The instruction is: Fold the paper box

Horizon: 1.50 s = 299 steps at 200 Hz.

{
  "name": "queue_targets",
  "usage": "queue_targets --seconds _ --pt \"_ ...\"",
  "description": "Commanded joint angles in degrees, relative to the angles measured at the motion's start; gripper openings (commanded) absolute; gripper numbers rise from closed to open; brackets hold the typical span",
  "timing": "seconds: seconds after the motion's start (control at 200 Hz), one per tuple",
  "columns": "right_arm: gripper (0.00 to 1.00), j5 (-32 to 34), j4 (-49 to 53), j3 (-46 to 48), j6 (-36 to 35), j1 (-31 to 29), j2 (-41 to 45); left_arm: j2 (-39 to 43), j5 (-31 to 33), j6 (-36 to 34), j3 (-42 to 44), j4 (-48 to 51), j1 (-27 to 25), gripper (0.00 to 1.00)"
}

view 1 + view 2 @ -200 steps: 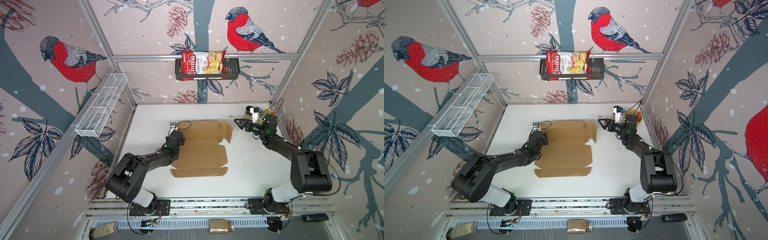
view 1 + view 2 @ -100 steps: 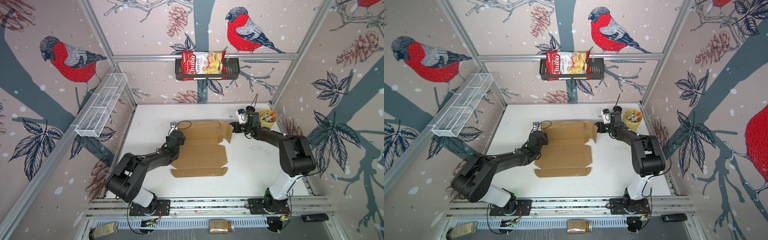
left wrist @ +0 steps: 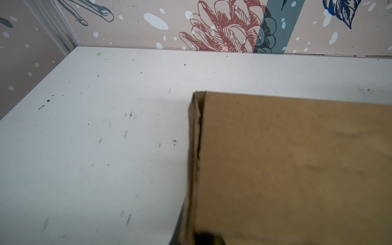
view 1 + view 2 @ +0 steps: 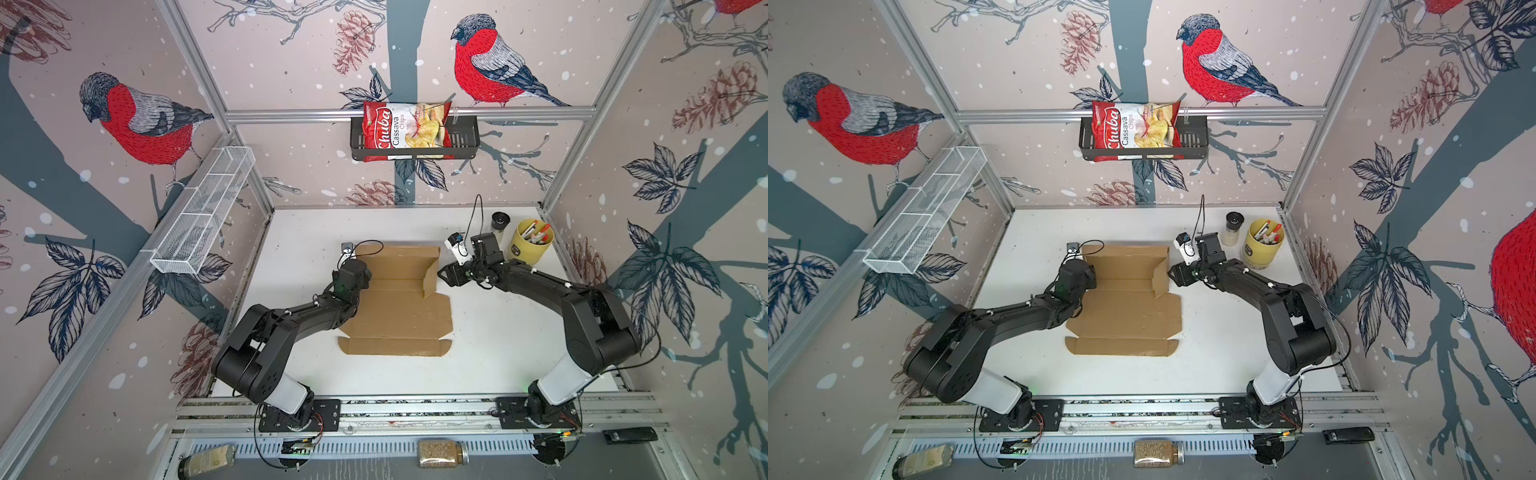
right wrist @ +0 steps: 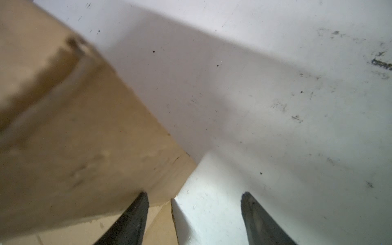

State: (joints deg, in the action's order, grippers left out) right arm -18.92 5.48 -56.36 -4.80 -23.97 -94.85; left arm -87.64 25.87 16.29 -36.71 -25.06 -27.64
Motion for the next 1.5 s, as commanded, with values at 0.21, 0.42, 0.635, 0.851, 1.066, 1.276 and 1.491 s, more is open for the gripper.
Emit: queue_targets --seconds 0.21,0.42,0.635,0.851,1.066,1.276,1.491 --pt "0.75 -1.09 -1.29 0.46 -1.43 -1.76 1.0 -0.43 -2.23 -0.23 0.07 4.69 0.04 0.0" --pt "0.79 -3.83 -6.09 2.19 0.78 -2.53 1.73 -0.33 -2.12 -0.23 0.07 4.81 0.07 0.0" --pt "0.83 -3.87 -14.02 5.63 5.92 -2.45 2.37 -0.08 -2.67 -0.02 -0.03 5.54 0.11 0.0" --pt "0.83 -5.59 -18.4 9.41 9.22 -1.0 4.97 0.23 -2.44 -0.26 0.01 5.9 0.04 0.0" --pt "0.82 -8.42 -20.45 12.48 8.84 -1.25 7.5 0.05 -2.38 -0.31 -0.37 6.09 0.1 0.0" --pt "0.76 -2.74 -22.57 11.89 7.78 -1.84 6.43 -0.08 -2.52 -0.3 -0.55 6.49 0.05 0.0" --pt "0.72 0.64 -29.41 12.0 6.04 -2.38 4.14 -0.3 -2.79 -0.31 -0.87 6.85 0.11 0.0"
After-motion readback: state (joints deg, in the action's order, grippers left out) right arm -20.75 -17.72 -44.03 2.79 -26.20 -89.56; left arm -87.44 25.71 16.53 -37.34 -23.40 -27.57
